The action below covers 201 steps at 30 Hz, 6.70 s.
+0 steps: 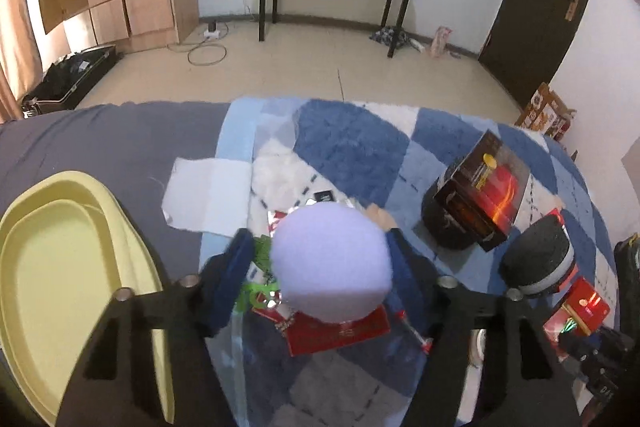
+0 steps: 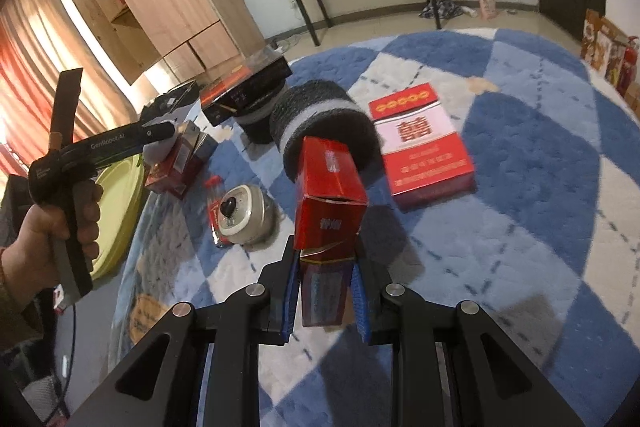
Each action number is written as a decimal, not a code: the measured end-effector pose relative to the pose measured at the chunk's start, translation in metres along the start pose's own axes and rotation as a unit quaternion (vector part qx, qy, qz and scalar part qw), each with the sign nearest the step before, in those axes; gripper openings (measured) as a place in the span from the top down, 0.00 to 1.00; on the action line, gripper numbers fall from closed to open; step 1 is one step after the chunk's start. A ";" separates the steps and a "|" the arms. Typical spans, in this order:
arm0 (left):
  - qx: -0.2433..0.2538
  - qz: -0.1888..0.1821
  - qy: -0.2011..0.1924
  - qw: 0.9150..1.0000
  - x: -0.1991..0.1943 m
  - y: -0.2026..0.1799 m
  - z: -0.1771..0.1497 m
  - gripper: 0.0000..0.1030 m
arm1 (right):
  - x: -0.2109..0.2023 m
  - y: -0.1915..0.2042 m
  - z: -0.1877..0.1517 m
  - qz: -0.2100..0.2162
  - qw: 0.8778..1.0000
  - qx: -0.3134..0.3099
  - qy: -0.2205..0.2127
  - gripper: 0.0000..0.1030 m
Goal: Organize rigid objects
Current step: 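Carry the plush ball and red box over the yellow tray with both grippers, then open both grippers to drop the plush ball and red box into the tray, then grasp the red-silver Hongqiqu pack with the left gripper while the right grasps the red-white double-happiness pack, then carry both cigarette packs over the yellow tray, then open both grippers to release the packs into the tray, then grasp another red-silver pack with the left gripper while the right grasps the black foam cylinder, then carry the pack and foam cylinder over the yellow tray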
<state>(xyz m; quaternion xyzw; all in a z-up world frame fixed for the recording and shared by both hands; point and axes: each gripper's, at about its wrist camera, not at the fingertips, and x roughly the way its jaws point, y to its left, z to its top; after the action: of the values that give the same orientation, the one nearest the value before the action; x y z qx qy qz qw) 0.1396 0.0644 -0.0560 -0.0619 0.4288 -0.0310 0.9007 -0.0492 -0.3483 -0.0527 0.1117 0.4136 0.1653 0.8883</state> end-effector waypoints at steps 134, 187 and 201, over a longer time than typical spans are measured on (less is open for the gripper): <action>-0.164 0.042 0.078 0.983 -0.065 0.250 -0.096 0.15 | 0.238 0.424 0.071 0.117 0.944 -0.292 0.101 0.10; -0.015 0.077 0.018 0.997 -0.083 0.179 0.000 0.44 | 0.099 0.274 0.049 0.122 0.958 -0.259 -0.014 0.33; -0.122 0.089 0.074 0.986 -0.050 0.283 -0.051 0.44 | 0.212 0.409 0.008 0.104 0.923 -0.353 0.110 0.30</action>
<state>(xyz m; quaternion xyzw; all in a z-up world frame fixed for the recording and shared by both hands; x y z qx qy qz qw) 0.0695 0.3462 -0.0889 -0.1305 0.4988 0.0978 0.8512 0.0029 0.1092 -0.0589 -0.1857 0.4094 0.4037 0.7968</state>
